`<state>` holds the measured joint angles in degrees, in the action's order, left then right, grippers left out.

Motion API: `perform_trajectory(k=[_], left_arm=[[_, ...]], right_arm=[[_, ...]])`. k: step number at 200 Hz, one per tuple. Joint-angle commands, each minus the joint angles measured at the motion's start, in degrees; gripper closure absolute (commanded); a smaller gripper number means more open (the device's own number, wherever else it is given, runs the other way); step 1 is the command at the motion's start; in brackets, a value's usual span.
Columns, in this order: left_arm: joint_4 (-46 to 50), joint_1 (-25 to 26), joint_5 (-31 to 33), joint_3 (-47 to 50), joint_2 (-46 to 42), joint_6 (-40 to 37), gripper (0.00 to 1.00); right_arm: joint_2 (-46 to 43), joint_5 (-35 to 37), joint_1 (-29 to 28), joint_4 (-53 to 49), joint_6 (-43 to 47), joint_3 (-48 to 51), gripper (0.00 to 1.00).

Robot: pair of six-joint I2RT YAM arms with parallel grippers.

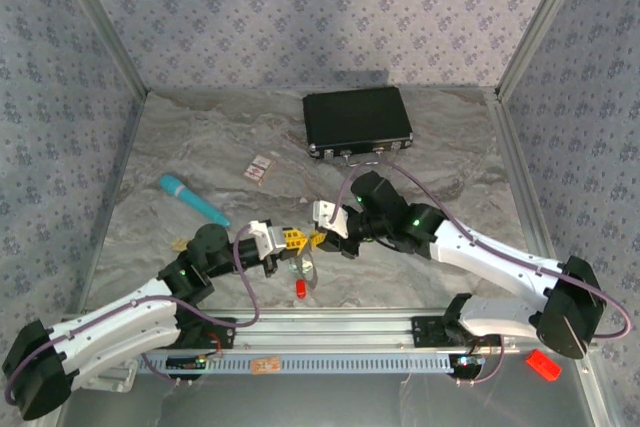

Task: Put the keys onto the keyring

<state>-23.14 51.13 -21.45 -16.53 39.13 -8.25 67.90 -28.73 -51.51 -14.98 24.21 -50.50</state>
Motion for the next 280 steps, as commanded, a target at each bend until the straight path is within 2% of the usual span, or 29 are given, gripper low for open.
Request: perform_trajectory(k=[1,54,154,178,199,217,228,250,280], left_arm=[[-5.70,0.22,-1.75,-0.25,-0.20,0.74,1.00],[-5.08,0.24,-1.48,0.49,-0.68,0.63,1.00],[-5.17,0.19,-1.54,0.27,-0.29,0.53,1.00],[-5.18,0.24,-1.49,0.36,-0.22,0.58,1.00],[-4.63,0.25,-0.78,0.21,-0.29,0.58,1.00],[-2.00,0.20,0.95,-0.36,-0.67,0.19,0.81],[0.43,0.20,2.34,-0.97,-0.90,-0.15,0.74],[5.99,0.19,3.61,-2.81,-0.73,-1.51,0.73],[8.31,0.19,3.82,-3.85,0.27,-2.03,0.74]], right_arm=[[0.24,-2.16,-0.36,2.13,-1.26,-0.04,0.86],[-3.40,-0.53,0.66,2.68,-1.88,1.84,0.78],[-2.87,-2.51,1.00,3.93,-2.41,1.40,0.80],[-2.47,-2.74,1.13,4.05,-2.15,1.03,0.85],[-2.40,-2.65,1.14,3.41,-1.93,0.47,0.95],[-2.42,-1.14,1.06,1.01,-0.94,-0.43,1.00],[-2.35,0.89,0.78,-1.31,0.24,-1.50,1.00],[-1.40,4.92,-0.21,-7.61,3.59,-4.25,1.00],[-0.02,8.13,-1.67,-12.80,6.56,-7.49,1.00]])
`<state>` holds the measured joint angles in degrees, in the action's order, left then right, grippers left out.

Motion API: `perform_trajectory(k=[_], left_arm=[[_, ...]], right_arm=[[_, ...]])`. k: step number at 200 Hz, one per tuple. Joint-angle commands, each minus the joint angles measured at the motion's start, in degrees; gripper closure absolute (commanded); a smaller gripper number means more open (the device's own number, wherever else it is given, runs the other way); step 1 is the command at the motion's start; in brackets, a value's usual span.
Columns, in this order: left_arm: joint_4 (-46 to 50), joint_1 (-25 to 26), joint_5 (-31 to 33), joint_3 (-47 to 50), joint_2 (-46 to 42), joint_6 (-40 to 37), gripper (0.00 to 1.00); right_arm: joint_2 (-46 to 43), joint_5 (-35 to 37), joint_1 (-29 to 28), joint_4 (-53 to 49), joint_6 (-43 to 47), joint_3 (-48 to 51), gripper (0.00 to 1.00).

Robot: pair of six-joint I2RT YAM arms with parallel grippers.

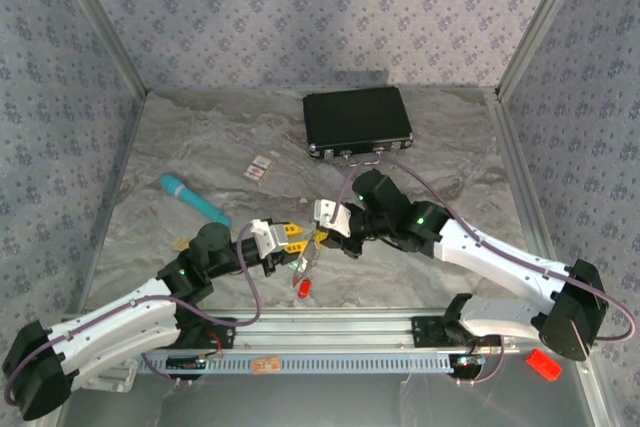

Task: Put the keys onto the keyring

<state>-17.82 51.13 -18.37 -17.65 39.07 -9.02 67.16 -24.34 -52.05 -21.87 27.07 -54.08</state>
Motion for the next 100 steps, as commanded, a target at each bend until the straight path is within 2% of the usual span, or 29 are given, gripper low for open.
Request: perform_trajectory(k=[1,100], left_arm=[[3.07,0.24,0.72,-2.78,0.36,-1.26,0.74],[4.15,0.22,-0.75,-5.10,3.98,-3.51,0.87]], right_arm=[[0.80,3.89,-1.17,-6.00,3.78,-4.00,1.00],[4.68,7.95,-5.24,-8.94,6.75,-8.67,1.00]])
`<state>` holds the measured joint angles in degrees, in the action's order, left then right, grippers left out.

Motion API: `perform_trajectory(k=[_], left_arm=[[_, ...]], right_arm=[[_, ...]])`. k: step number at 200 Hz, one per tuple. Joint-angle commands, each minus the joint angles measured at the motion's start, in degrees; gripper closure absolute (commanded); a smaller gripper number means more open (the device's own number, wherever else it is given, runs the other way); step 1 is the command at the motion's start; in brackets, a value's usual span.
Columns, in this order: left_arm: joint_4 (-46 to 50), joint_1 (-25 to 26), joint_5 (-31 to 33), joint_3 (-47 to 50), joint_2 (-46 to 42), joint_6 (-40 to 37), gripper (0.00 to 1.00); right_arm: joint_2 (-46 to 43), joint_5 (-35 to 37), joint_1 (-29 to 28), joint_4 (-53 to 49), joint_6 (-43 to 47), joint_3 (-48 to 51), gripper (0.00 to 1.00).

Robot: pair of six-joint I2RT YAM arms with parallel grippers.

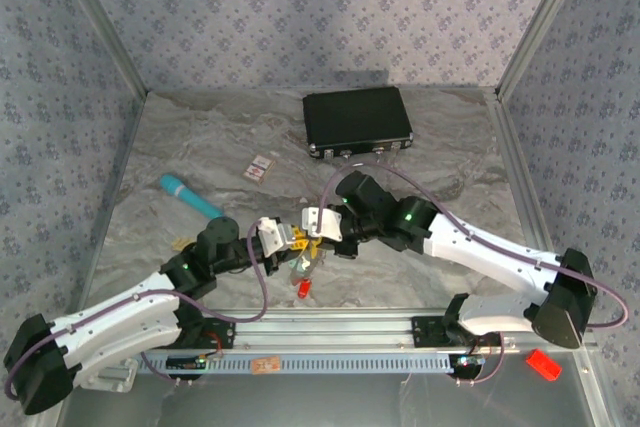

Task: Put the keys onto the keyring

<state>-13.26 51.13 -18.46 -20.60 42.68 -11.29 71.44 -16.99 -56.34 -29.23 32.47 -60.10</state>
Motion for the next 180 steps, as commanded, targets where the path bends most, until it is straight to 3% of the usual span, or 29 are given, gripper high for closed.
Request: perform_trajectory(k=[1,25,51,72,90,180], left_arm=[[-0.39,0.21,-0.68,-2.16,0.38,-1.26,0.87],[-0.07,0.19,-0.88,-2.24,0.48,-1.44,0.88],[0.12,0.25,-1.32,-2.14,0.06,-1.64,1.00],[-1.06,0.19,-1.62,-1.53,-0.81,-1.53,1.00],[-3.48,0.19,-2.02,-0.35,-1.85,-1.11,1.00],[-6.10,0.19,-2.71,0.91,-2.73,-0.49,1.00]], right_arm=[[0.38,0.58,-0.96,-1.55,1.27,-2.66,1.00],[-0.34,0.08,-0.97,-0.39,0.80,-2.39,1.00],[-1.44,-0.10,-0.63,0.76,-0.03,-1.16,1.00],[-2.97,0.01,0.39,3.27,-2.44,1.36,0.81],[-3.91,-0.68,1.08,5.93,-4.66,4.64,0.73],[-3.63,-3.56,2.32,9.46,-6.80,7.25,0.78]])
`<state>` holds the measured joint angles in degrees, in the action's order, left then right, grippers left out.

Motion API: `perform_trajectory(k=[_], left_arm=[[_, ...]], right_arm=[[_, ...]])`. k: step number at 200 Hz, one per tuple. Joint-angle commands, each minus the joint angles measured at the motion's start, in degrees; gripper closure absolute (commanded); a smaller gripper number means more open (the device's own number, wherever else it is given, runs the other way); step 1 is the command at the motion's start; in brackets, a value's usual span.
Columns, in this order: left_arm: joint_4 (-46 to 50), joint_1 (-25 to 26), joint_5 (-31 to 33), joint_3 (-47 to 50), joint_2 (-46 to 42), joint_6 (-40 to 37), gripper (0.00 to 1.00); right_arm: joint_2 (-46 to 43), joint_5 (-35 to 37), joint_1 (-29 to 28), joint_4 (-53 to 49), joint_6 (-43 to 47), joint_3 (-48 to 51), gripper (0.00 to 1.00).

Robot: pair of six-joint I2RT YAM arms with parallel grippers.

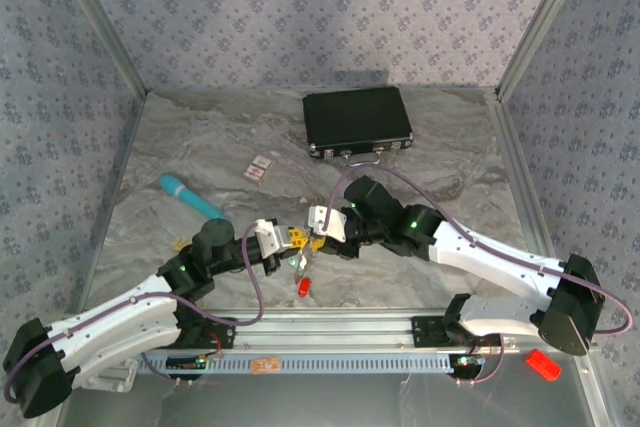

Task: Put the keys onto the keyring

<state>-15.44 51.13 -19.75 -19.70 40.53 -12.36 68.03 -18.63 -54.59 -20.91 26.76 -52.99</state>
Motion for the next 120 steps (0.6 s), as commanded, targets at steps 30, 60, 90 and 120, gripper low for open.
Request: perform_trajectory(k=[30,60,90,120], left_arm=[[-4.17,0.19,-1.53,0.15,-0.21,0.32,1.00],[-4.80,0.19,-1.95,0.19,-0.32,0.32,1.00],[-6.45,0.22,-4.95,0.27,-0.32,0.40,1.00],[-7.11,0.24,-6.06,0.05,-0.04,0.13,1.00]], right_arm=[[-0.68,-1.93,0.93,1.15,-1.27,0.30,0.80],[0.23,-1.76,0.89,0.64,-1.15,0.00,0.91],[1.97,-2.36,0.95,1.58,-1.23,-0.16,0.96],[3.39,-4.47,0.89,2.54,-1.45,-1.09,0.96]])
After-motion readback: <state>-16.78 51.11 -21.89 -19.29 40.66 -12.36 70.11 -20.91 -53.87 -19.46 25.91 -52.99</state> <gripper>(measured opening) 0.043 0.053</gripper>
